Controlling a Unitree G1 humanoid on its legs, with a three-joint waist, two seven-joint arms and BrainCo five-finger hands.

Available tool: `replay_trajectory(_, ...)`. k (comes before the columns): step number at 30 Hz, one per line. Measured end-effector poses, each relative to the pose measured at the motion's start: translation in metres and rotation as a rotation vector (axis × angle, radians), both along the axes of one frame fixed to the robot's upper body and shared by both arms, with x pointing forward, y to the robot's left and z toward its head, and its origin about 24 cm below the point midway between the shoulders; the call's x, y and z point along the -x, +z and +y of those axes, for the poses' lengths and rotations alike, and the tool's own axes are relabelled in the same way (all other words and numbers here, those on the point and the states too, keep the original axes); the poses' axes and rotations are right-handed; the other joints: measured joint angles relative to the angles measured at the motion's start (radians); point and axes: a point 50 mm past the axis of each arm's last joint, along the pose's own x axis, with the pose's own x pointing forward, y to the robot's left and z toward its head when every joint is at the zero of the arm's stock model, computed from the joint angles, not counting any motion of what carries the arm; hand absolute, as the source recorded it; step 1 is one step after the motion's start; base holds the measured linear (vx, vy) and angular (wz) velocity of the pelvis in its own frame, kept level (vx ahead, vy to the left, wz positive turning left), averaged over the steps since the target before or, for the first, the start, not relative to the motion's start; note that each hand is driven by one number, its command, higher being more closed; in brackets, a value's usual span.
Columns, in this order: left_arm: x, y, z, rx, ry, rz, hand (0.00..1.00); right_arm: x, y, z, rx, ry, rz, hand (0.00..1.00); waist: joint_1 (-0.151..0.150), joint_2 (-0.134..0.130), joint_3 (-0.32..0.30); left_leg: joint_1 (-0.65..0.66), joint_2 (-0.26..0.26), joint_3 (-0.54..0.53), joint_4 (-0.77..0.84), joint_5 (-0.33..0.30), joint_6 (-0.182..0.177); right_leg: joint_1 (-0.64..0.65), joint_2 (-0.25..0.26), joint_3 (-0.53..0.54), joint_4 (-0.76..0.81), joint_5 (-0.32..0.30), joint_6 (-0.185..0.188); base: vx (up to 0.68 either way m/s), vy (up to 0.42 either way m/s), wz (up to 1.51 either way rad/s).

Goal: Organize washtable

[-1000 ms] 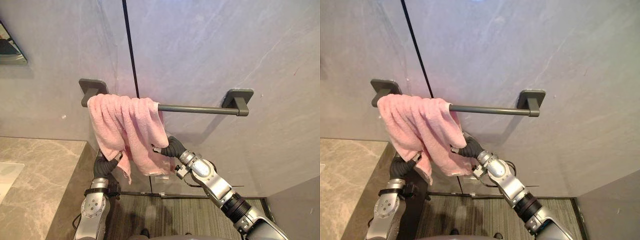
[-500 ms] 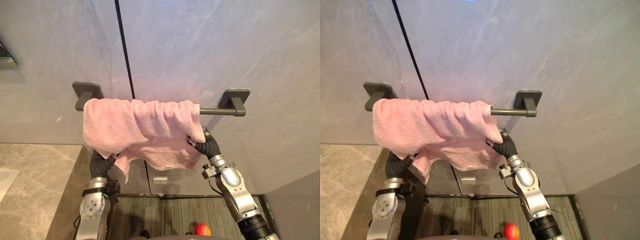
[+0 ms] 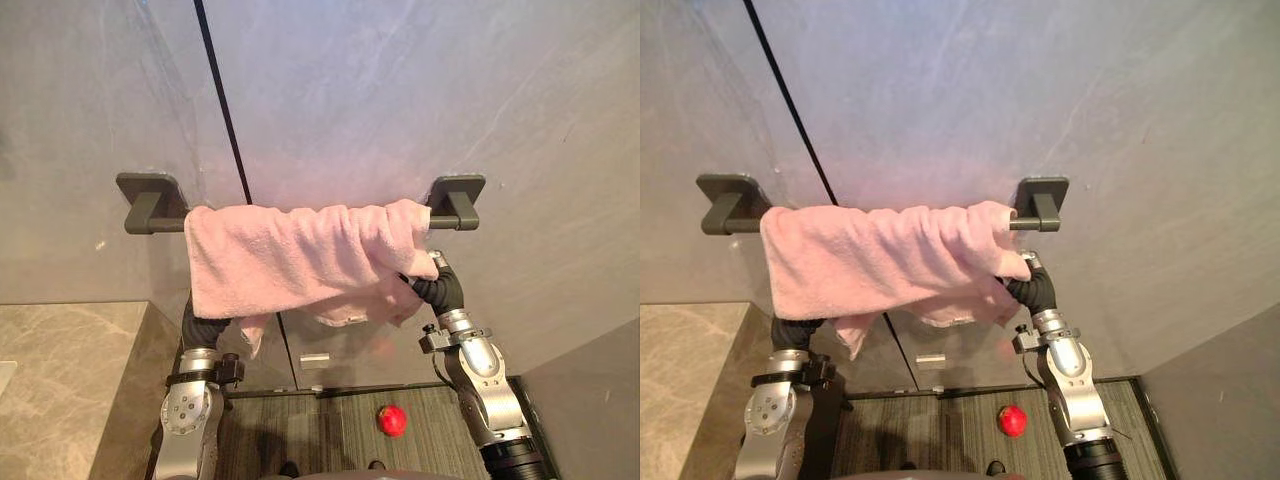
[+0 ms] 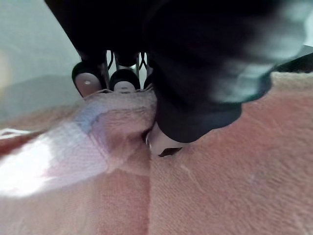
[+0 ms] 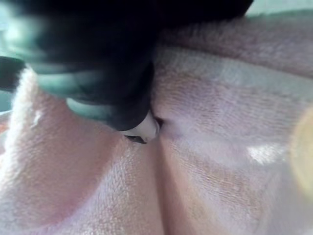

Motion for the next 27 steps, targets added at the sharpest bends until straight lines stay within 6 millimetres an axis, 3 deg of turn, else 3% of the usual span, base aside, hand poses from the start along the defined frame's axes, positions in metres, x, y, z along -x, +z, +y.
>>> replay_trajectory(6, -0.005, -0.007, 0.000, 0.032, 0.002, 0.024, 1.00, -0.001, -0.008, -0.001, 0.001, -0.005, 0.036, 1.00, -0.001, 0.013, -0.002, -0.001, 0.000, -0.001, 0.000, 0.000, 0.000, -0.001, 0.000, -0.001, 0.000, 0.000, 0.000, -0.02, -0.008, 0.01)
replay_trajectory(15, -0.002, -0.046, -0.005, 0.133, 0.037, 0.182, 1.00, 0.000, -0.029, 0.004, -0.013, 0.000, 0.122, 1.00, -0.001, 0.018, -0.003, -0.015, 0.002, -0.012, 0.006, 0.000, 0.000, -0.006, -0.001, -0.009, 0.002, -0.001, 0.001, 0.00, -0.002, 0.02)
replay_trajectory(27, -0.001, -0.058, -0.005, 0.135, 0.040, 0.226, 1.00, -0.003, -0.044, 0.007, 0.024, -0.005, 0.163, 1.00, 0.001, 0.014, -0.015, -0.016, 0.000, -0.029, 0.016, 0.000, -0.002, 0.002, 0.000, -0.030, -0.003, 0.000, 0.000, -0.03, -0.007, 0.05)
